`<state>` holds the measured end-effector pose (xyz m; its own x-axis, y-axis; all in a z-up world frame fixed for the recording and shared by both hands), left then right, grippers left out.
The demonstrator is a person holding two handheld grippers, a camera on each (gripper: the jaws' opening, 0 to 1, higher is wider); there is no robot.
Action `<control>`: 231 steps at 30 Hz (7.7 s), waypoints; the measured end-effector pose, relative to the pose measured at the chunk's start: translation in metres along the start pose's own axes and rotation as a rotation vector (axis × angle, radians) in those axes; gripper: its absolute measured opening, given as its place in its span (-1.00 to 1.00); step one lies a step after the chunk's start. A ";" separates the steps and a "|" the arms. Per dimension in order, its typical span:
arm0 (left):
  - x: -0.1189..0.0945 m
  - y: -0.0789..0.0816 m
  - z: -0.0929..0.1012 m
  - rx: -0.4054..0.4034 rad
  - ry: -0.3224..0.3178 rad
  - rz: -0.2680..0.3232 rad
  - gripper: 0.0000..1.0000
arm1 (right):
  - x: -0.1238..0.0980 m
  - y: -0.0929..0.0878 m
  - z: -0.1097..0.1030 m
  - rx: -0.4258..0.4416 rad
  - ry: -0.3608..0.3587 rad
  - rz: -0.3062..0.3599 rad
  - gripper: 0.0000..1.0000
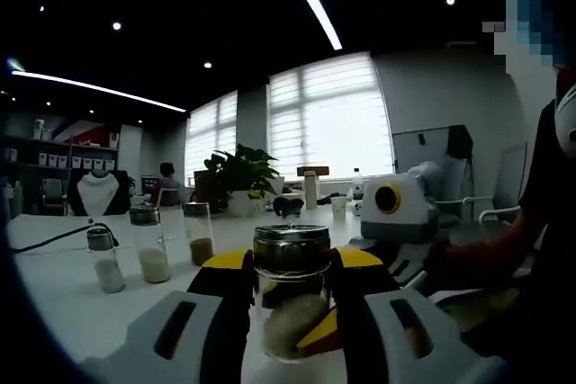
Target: Rotate the seasoning bottle until the label or dispensing opening points toward the visible target arrow and the bottle remains upright within the marked orientation range
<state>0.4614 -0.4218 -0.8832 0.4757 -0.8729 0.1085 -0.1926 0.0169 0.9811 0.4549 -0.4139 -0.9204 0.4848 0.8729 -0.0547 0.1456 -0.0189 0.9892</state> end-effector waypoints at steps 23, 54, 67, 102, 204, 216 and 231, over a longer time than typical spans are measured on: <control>-0.025 0.006 -0.010 -0.087 -0.030 0.009 -0.29 | 0.012 0.004 -0.006 -0.161 -0.045 0.009 -0.37; -0.023 -0.003 -0.008 -0.057 0.012 -0.047 -0.29 | 0.013 -0.011 -0.001 -0.092 -0.130 -0.068 -0.38; -0.016 -0.009 -0.011 0.052 0.265 -0.076 -0.29 | 0.015 -0.013 0.009 -0.053 -0.284 -0.034 -0.38; -0.025 -0.017 -0.025 0.008 0.223 -0.158 -0.30 | 0.023 -0.021 0.012 -0.095 -0.230 -0.077 -0.38; -0.066 -0.046 -0.092 0.027 0.433 -0.219 -0.06 | 0.009 -0.014 0.033 0.007 -0.192 -0.055 -0.35; -0.072 -0.043 -0.092 0.005 0.423 -0.244 0.33 | 0.008 0.001 0.040 0.002 -0.201 -0.028 -0.34; -0.076 -0.046 -0.081 -0.028 0.337 -0.285 0.99 | 0.040 0.023 0.059 -0.094 -0.193 -0.058 -0.33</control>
<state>0.5034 -0.3170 -0.9239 0.7605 -0.6371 -0.1256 0.0081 -0.1841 0.9829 0.5287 -0.4077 -0.9081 0.6356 0.7614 -0.1280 0.1014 0.0821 0.9915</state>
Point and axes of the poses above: the point that each gripper's makers call its tool centre point, and the gripper's own axes: x roughly forward along the fingers, z roughly to its right, y roughly out of its top, the point moved 2 cm from there along -x, roughly backward along the fingers, and after that the axes turned 7 degrees about x, right-handed, at the moved point
